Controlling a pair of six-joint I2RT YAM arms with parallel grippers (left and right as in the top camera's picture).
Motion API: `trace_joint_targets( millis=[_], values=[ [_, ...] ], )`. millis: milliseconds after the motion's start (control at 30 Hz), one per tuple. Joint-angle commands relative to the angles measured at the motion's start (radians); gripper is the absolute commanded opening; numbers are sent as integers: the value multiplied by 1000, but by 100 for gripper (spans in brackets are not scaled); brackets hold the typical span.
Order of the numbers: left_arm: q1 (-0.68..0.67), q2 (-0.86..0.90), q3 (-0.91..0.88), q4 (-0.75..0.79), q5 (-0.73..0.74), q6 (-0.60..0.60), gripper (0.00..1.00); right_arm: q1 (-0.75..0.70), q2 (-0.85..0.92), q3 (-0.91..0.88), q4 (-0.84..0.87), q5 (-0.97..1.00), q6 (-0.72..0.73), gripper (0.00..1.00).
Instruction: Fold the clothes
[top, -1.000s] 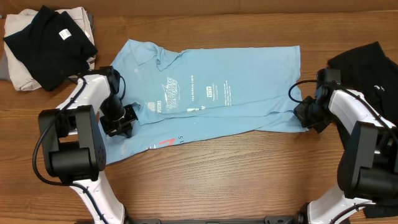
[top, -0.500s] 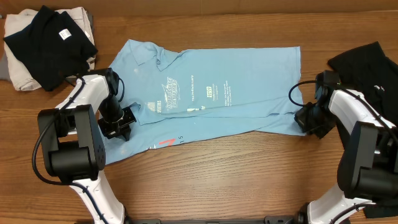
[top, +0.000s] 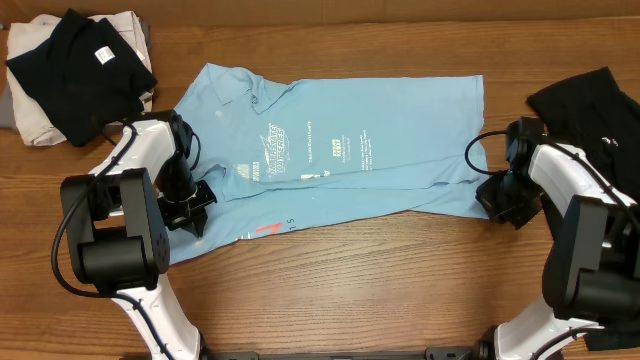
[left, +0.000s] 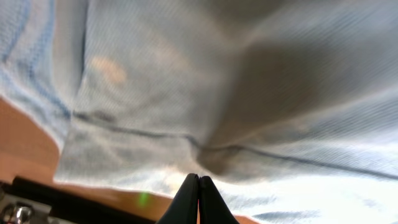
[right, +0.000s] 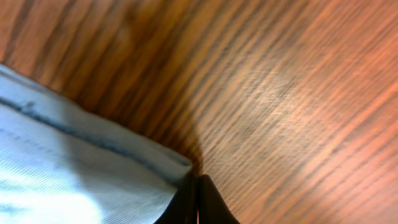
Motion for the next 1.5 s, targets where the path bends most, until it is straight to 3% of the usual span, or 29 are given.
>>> trace_joint_targets(
  millis=[0,133,267,333,700,967,1200,1467],
  values=[
    [4,-63,-5,-8,-40,-47,4,-2,-85,-4,-12,96,45,4],
    [5,-159,-5,24,-31,-74,4,-3,-186,-4,-4,101,1,4],
    [-4,-233,-5,62,-31,-23,4,-2,-240,-4,117,-212,-265,4],
    [-12,-234,-5,63,-22,-6,4,3,-227,-4,141,-306,-299,4],
    [-51,-187,-141,201,151,60,4,30,-44,-4,151,-311,-275,4],
    [-47,-178,-240,288,140,46,4,30,-22,-6,160,-273,-272,4],
    [56,-178,-319,322,145,33,5,24,-17,-124,259,-231,-197,4],
    [170,-178,-325,260,126,55,4,-49,-18,-139,226,-169,-138,4]
  ],
)
